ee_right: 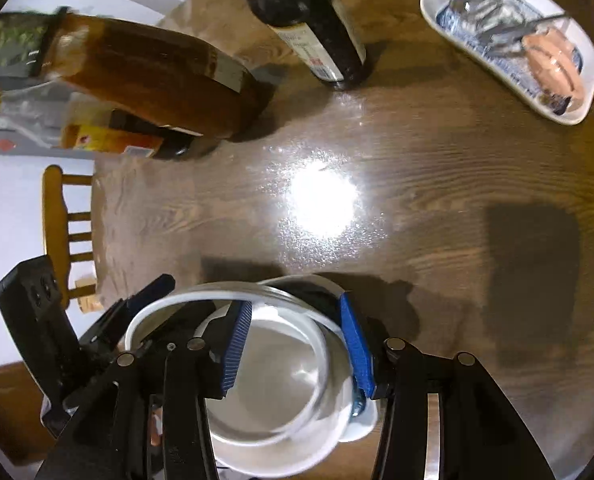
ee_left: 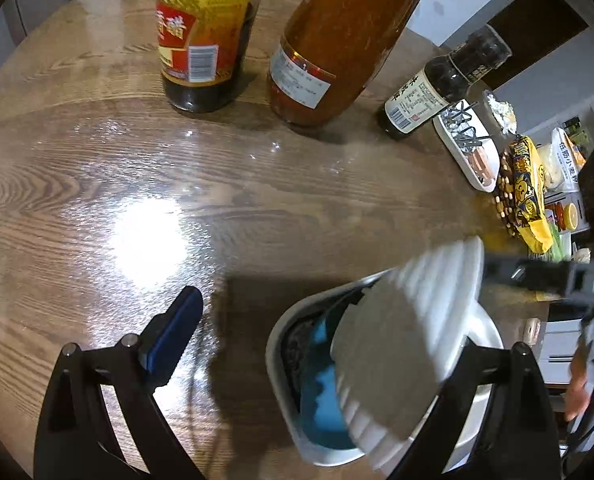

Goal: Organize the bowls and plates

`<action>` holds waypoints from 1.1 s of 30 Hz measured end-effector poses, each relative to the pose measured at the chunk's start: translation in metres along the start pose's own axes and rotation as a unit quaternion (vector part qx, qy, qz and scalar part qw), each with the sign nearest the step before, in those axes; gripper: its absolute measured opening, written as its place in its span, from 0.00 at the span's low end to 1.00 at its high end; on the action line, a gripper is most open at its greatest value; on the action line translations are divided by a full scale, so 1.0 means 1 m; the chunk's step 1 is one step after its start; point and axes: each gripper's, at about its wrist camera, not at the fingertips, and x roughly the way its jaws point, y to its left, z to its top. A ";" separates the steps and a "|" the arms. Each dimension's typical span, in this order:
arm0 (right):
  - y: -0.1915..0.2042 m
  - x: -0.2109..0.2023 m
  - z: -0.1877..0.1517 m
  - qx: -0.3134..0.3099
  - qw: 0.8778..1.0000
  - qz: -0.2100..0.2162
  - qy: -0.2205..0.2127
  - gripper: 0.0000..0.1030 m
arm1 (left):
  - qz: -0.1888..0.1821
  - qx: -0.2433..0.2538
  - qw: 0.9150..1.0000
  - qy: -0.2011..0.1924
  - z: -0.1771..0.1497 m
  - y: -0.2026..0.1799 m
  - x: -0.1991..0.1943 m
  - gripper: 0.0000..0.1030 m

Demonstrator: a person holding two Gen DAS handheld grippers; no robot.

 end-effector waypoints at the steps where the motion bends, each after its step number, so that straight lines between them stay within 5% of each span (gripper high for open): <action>1: 0.000 -0.008 -0.003 -0.002 1.000 -0.004 -0.019 0.47 | 0.000 0.005 1.000 -0.005 -0.002 -0.002 0.000 0.91; 6: 0.009 -0.037 -0.015 -0.048 0.996 0.004 -0.073 0.47 | -0.019 0.000 1.000 -0.017 -0.012 0.003 -0.005 0.91; 13: -0.016 -0.034 -0.046 -0.036 0.997 0.038 -0.056 0.47 | -0.023 0.004 0.999 -0.029 -0.016 0.000 -0.015 0.91; 16: -0.020 -0.034 -0.063 -0.040 0.995 0.076 -0.055 0.55 | -0.013 0.001 0.999 -0.029 -0.016 0.003 -0.016 0.91; 18: -0.019 -0.033 -0.075 -0.051 0.994 0.060 -0.069 0.56 | -0.018 -0.002 0.999 -0.026 -0.017 0.003 -0.016 0.91; 23: -0.040 -0.026 -0.090 -0.004 0.994 0.093 -0.055 0.56 | -0.027 0.011 0.999 -0.028 -0.025 -0.005 -0.024 0.91; 28: -0.039 -0.030 -0.097 -0.005 0.993 0.097 -0.066 0.56 | -0.026 0.018 0.999 -0.019 -0.044 -0.002 -0.039 0.91; 33: -0.041 -0.030 -0.102 -0.017 0.996 0.053 -0.063 0.56 | -0.013 0.025 1.000 0.007 -0.067 0.003 -0.037 0.91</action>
